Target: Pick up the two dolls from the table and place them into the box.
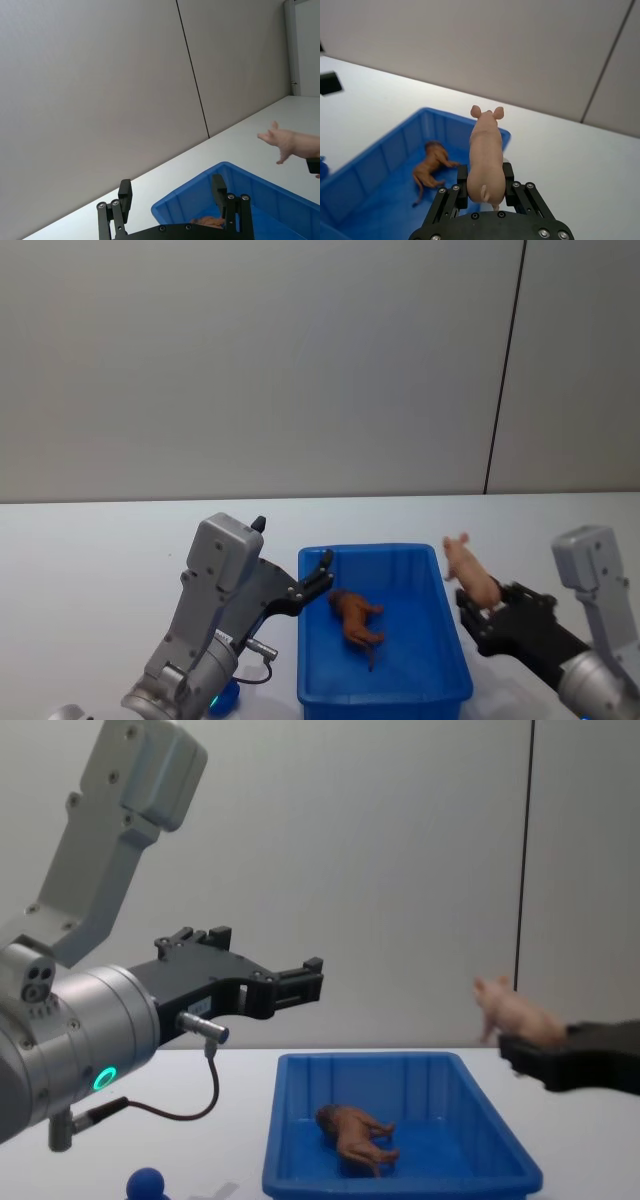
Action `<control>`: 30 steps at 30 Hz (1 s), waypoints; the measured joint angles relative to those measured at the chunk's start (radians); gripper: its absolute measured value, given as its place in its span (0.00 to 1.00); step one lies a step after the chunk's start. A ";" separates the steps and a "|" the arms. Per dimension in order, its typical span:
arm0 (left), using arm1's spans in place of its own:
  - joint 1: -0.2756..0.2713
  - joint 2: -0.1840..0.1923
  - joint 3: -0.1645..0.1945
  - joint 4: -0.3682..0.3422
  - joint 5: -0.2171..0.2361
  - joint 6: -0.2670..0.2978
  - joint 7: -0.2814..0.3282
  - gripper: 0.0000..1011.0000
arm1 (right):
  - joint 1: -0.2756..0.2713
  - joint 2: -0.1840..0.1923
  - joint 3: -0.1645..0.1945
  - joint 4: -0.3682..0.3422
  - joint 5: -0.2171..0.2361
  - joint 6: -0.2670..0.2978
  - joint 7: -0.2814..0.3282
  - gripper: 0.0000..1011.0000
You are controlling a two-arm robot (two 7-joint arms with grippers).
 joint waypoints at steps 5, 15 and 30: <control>0.000 0.000 0.000 0.000 0.000 0.000 0.000 0.99 | 0.039 -0.023 -0.012 0.028 -0.002 -0.031 0.062 0.38; 0.000 0.000 0.000 0.000 0.000 0.000 0.000 0.99 | 0.111 -0.066 -0.031 0.107 0.000 -0.048 0.130 0.56; 0.000 0.000 0.000 0.000 0.000 0.000 0.000 0.99 | 0.133 -0.081 -0.030 0.145 -0.009 -0.032 0.058 0.99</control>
